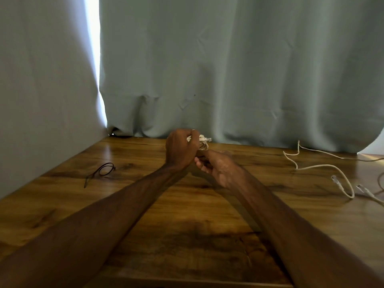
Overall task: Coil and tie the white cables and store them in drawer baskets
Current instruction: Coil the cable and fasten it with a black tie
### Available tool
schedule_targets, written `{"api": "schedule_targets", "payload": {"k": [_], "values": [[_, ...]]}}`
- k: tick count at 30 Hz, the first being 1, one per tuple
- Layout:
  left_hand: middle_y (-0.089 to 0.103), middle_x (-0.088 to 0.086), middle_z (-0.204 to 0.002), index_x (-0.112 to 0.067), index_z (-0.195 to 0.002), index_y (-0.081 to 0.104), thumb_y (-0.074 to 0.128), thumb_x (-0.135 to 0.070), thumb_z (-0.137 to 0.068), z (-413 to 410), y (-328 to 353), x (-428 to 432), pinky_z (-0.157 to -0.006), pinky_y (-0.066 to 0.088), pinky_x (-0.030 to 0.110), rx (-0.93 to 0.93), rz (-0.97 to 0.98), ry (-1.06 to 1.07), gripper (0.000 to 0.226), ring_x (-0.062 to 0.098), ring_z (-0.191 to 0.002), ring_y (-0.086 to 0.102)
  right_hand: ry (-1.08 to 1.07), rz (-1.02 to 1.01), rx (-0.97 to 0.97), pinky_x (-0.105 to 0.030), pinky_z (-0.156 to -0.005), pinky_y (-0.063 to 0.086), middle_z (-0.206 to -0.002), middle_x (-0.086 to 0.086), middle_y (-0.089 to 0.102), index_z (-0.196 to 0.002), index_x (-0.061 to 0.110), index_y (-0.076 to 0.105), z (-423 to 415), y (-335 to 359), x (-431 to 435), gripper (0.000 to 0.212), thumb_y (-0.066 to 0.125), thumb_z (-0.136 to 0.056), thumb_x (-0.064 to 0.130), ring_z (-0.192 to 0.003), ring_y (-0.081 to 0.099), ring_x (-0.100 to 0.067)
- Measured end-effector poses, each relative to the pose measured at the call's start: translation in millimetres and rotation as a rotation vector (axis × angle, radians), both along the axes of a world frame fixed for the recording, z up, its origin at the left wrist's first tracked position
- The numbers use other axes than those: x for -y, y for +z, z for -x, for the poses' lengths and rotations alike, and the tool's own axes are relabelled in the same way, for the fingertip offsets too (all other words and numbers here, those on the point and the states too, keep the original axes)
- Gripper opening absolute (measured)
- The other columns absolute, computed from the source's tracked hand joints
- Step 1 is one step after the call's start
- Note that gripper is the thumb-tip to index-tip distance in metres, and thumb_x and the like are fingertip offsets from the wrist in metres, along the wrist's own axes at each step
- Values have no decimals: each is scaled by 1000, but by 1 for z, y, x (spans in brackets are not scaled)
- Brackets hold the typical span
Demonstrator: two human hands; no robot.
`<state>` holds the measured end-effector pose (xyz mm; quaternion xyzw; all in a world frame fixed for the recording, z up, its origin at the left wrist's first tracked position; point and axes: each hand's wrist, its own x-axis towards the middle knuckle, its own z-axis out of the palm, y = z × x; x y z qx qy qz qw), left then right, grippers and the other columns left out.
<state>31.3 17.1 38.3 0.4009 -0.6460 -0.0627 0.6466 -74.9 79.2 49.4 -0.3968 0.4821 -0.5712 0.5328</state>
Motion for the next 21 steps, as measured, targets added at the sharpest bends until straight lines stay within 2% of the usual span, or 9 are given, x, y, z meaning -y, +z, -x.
{"api": "schedule_targets", "payload": {"k": [5,8,11,13,16,18,21], "values": [[55,3,-48,-13,-52,55,56,-31,-83,-1,1,2,-51,42,36,-47,-15,10,36,12,-45,46,-15,-13,23,-19,-48,55,-65,-9,71,-81,0,71,-5,-2,0,7,76,-86,-1,-52,66,-12],[63,-4,-64,-14,-70,66,55,-38,-81,-1,1,5,-57,45,29,-86,-29,-2,28,11,-60,59,-35,-20,42,-20,-50,56,-65,-9,72,-87,-2,72,-7,-3,2,6,77,-86,1,-52,67,-12],[72,-5,-80,-14,-85,72,52,-44,-81,-1,-2,10,-70,55,34,-98,-61,-31,36,13,-76,68,-69,-19,93,-20,-50,57,-71,-12,72,-99,-8,72,-8,-5,4,17,78,-85,1,-54,66,-13],[74,-4,-78,-13,-82,75,49,-46,-79,1,-4,12,-73,57,38,-70,-71,-52,42,14,-76,70,-97,-22,129,-19,-47,55,-71,-11,71,-100,-9,71,-9,-5,5,22,80,-83,0,-51,65,-11],[73,-1,-70,-11,-75,75,46,-47,-77,5,-3,9,-68,56,39,-71,-83,-67,46,16,-69,70,-151,-21,204,-19,-48,56,-74,-13,71,-102,-11,71,-8,-3,7,26,82,-80,-3,-50,65,-12],[70,0,-65,-12,-68,71,48,-44,-79,8,-1,5,-63,53,36,-97,-95,-72,41,15,-65,67,-167,-11,257,-20,-49,57,-84,-16,73,-104,-13,70,-6,-2,6,29,82,-78,-6,-53,67,-14],[59,-5,-58,-20,-59,57,50,-35,-81,12,0,-1,-57,40,28,-119,-102,-68,28,8,-56,55,-163,-7,278,-21,-53,59,-91,-18,76,-104,-13,70,-4,-1,3,31,83,-77,-6,-55,71,-15]]}}
